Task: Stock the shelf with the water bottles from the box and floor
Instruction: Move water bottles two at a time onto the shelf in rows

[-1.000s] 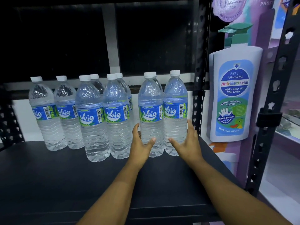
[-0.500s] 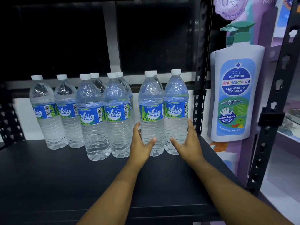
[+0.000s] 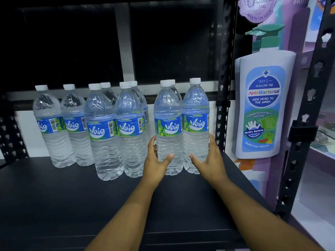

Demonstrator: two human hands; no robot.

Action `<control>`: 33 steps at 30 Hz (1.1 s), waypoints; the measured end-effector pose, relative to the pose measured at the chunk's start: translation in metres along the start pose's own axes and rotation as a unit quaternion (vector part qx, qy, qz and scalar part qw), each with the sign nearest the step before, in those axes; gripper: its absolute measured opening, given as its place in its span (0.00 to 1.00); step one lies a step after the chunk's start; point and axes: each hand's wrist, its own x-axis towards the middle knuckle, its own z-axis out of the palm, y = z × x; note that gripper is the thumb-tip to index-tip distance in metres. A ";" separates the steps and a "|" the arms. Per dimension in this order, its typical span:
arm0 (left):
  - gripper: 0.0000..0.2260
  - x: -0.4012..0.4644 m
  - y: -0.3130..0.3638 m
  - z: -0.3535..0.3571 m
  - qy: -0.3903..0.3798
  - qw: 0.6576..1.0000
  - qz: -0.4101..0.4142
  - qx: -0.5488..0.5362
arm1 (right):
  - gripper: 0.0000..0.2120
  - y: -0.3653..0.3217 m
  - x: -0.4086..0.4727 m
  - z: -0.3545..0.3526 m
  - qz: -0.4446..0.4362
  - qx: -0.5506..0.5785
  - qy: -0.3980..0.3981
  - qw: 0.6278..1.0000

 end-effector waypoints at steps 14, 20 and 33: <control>0.38 -0.001 -0.006 0.000 -0.006 0.999 -0.007 0.032 | 0.44 0.000 -0.003 -0.002 0.013 -0.005 -0.015 1.000; 0.40 -0.010 0.007 -0.001 -0.039 0.995 -0.023 0.083 | 0.42 -0.003 -0.007 -0.006 0.026 -0.015 -0.047 0.998; 0.39 -0.053 0.021 -0.005 -0.114 0.930 -0.039 0.346 | 0.39 -0.014 -0.043 -0.030 0.036 -0.219 -0.185 0.957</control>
